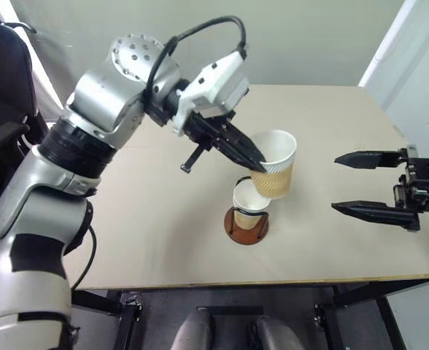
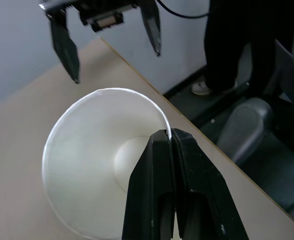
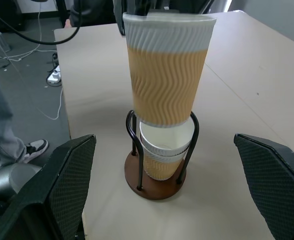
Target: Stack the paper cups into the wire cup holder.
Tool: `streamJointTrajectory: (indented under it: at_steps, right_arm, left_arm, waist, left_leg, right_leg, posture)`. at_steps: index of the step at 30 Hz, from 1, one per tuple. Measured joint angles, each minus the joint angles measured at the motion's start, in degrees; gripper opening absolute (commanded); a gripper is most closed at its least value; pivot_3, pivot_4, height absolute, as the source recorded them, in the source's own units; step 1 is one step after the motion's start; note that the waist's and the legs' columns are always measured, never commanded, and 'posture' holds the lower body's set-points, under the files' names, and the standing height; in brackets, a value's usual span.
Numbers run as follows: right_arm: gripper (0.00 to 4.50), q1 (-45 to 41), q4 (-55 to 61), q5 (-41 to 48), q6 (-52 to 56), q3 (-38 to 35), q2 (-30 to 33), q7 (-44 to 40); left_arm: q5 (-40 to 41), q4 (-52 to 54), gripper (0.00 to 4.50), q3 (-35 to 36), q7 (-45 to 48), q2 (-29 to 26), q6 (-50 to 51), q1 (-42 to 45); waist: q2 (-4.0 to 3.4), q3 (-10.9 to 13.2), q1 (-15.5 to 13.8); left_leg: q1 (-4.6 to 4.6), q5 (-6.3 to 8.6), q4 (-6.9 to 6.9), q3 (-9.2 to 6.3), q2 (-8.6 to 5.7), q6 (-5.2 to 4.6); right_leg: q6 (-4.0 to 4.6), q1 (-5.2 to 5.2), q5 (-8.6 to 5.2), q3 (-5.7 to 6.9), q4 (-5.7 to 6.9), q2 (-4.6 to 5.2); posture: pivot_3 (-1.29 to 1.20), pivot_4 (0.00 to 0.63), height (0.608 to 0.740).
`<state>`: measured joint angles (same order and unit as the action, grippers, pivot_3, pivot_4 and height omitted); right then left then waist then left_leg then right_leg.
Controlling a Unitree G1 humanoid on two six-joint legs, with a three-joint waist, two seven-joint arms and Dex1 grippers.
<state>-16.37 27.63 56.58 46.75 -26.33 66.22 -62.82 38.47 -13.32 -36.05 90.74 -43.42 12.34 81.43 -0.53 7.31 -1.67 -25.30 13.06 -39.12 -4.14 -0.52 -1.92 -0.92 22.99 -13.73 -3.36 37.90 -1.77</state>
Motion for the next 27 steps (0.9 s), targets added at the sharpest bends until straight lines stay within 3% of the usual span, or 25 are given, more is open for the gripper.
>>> streamJointTrajectory:
  at_steps: [12,21,24,27]
  right_arm:
    - [4.50,1.3,1.0,0.3,0.7,-1.8,0.0,1.2]
    - [4.50,1.8,1.9,0.6,0.8,-1.8,0.0,1.8]
    - [4.50,2.1,2.0,0.7,0.8,-1.9,-0.1,2.1]
    - [4.50,2.2,2.1,0.7,0.8,-1.9,-0.1,2.2]
  left_arm:
    - [-8.6,-6.8,0.05,-5.6,0.0,2.2,-8.5,-0.1]
    - [-6.7,-4.0,0.05,-5.8,0.0,1.1,-7.6,-0.7]
    - [-6.5,-3.2,0.65,-6.3,0.0,0.7,-7.3,-0.7]
    - [-6.9,-2.7,1.72,-7.1,0.0,0.6,-7.6,-1.2]
  waist:
    - [-0.05,0.0,-0.1]
    - [-0.07,0.0,-0.1]
    - [-0.07,0.0,-0.1]
    - [-0.07,0.0,-0.1]
  left_leg:
    - [-0.06,0.03,0.06,0.01,0.00,-0.05]
    - [-0.20,0.09,0.06,0.04,0.00,-0.09]
    - [-0.19,0.09,0.06,0.04,0.00,-0.09]
    - [-0.18,0.09,0.05,0.04,0.00,-0.09]
  right_leg:
    - [0.04,0.04,0.01,-0.02,-0.05,0.00]
    - [0.01,0.16,0.00,-0.04,-0.11,0.00]
    - [0.01,0.15,0.00,-0.04,-0.11,0.00]
    - [0.01,0.15,0.00,-0.04,-0.10,0.00]
  posture:
    - [0.00,0.150,0.740]
    - [0.00,0.150,0.740]
    - [0.00,0.150,0.740]
    - [0.00,0.150,0.740]
